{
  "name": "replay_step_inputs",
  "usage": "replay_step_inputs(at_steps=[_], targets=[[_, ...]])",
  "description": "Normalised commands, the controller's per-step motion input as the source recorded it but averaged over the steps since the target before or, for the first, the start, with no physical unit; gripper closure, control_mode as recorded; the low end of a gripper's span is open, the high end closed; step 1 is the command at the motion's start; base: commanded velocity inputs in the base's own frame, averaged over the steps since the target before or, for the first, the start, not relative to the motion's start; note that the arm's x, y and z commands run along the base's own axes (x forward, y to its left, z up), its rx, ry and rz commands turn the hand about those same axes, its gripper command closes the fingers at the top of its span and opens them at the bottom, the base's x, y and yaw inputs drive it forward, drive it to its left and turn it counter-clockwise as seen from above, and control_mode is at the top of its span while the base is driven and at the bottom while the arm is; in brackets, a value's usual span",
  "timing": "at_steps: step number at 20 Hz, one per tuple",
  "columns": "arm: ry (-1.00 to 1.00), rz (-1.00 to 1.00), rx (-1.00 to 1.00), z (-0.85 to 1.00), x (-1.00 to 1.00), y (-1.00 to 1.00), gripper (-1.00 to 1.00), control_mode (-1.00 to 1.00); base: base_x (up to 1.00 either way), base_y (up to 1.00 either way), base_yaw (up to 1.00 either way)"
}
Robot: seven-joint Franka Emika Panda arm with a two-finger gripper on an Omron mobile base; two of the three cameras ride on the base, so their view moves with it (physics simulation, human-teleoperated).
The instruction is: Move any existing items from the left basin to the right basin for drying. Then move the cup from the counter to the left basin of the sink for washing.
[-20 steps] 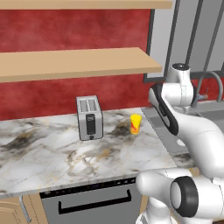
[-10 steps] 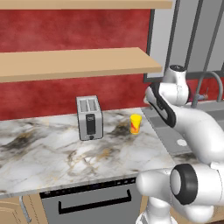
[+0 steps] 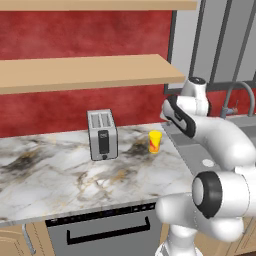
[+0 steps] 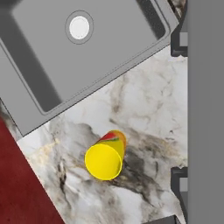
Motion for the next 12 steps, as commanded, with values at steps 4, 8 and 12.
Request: replay_step_inputs(at_steps=[4, 8, 12], targets=[[0.00, 0.01, 0.00, -0.15, 0.32, 0.00, -1.00, -1.00, 0.00, 0.00, 0.00], [0.00, 0.00, 0.00, -0.17, 0.33, 0.00, -1.00, -1.00, 0.00, 0.00, 0.00], [0.00, 0.00, 0.00, -0.16, 0.25, 0.06, -1.00, -1.00, 0.00, 0.00, 0.00]])
